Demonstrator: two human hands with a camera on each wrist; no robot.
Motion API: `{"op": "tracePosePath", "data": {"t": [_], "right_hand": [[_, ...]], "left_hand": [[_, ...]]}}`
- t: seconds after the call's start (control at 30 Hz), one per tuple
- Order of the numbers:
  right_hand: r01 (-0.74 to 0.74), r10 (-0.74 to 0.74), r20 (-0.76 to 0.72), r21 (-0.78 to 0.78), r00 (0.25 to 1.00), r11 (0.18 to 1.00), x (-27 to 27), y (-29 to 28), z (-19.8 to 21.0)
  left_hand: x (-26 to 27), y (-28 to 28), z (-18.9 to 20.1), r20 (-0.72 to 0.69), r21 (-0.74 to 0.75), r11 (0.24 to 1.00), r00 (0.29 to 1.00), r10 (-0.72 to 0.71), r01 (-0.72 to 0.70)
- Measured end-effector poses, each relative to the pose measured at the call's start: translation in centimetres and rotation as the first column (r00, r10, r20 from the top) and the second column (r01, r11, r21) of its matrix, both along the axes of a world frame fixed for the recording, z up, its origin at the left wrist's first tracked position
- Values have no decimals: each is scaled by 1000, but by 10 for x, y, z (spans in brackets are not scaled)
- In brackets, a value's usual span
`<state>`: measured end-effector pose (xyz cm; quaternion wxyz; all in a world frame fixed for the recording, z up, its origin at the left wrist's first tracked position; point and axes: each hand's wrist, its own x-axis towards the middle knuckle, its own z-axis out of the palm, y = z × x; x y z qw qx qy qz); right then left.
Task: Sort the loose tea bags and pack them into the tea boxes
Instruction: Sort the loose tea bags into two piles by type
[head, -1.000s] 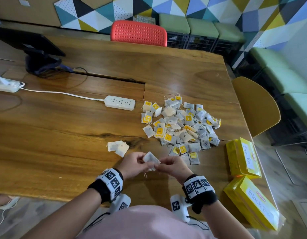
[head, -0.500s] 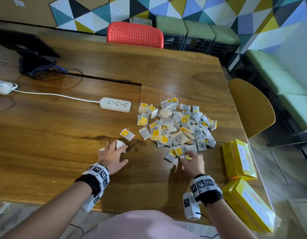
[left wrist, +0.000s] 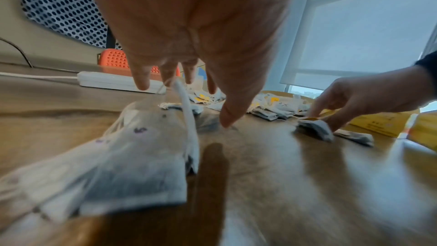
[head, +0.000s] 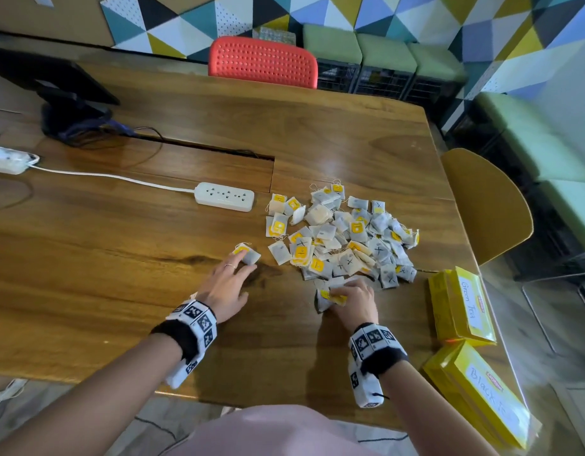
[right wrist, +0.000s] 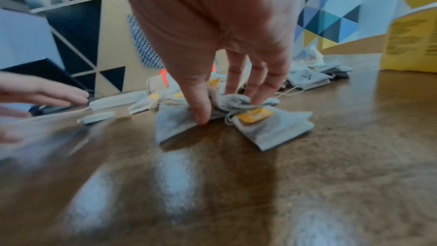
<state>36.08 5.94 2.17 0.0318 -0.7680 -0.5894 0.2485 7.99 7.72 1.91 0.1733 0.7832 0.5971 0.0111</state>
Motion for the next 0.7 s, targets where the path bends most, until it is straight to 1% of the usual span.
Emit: {"op": "tracePosePath", "data": {"t": [0.07,0.13,0.17,0.23,0.27,0.3,0.37,0.4,0.43,0.47,0.5,0.53,0.6,0.67,0.7], "right_hand": [[77,-74,-104,27,992,997,5,0,5],[183,-173,-225,22,959,983,11,0,13],[226,-211,-278,20,937,974,14,-1,16],[303,-278,-394,0,876,953,21,-3,18],[351,-325,-480,-38,815,936,24,-5,19],[410,-391,-576,-104,717,906,26,-7,19],[502,-518,-725,-272,454,821,29,-11,22],[513,-550,-768,-344,329,787,29,-13,24],[503,-565,-791,-399,233,767,29,-15,28],[489,-572,-804,-438,163,755,28,-16,31],[471,-578,-808,-467,118,748,27,-18,33],[453,-581,-809,-486,89,747,25,-19,35],[412,-579,-813,-508,60,757,18,-24,39],[369,-573,-817,-515,59,773,10,-26,42],[351,-570,-820,-518,56,780,6,-26,43]], "left_hand": [[5,16,-1,-68,-71,996,996,-63,58],[5,24,-2,-146,-177,984,987,-65,38],[5,23,-4,-186,-205,978,980,-67,28],[3,17,-7,-241,-187,982,969,-56,10],[1,12,-9,-256,-158,987,966,-40,-1],[-2,6,-10,-272,-126,992,962,-25,-10],[-5,-5,-12,-302,-66,998,953,3,-24],[-6,-10,-11,-306,-39,999,952,21,-34],[-5,-15,-9,-299,-14,999,953,41,-47],[-3,-18,-6,-279,13,998,959,57,-55],[1,-20,-3,-240,40,998,969,62,-54],[6,-21,0,-180,68,997,982,55,-43],[20,-24,7,4,112,994,1000,11,-11],[36,-26,16,185,125,992,982,-46,23],[43,-25,20,262,107,994,963,-58,30]]}}
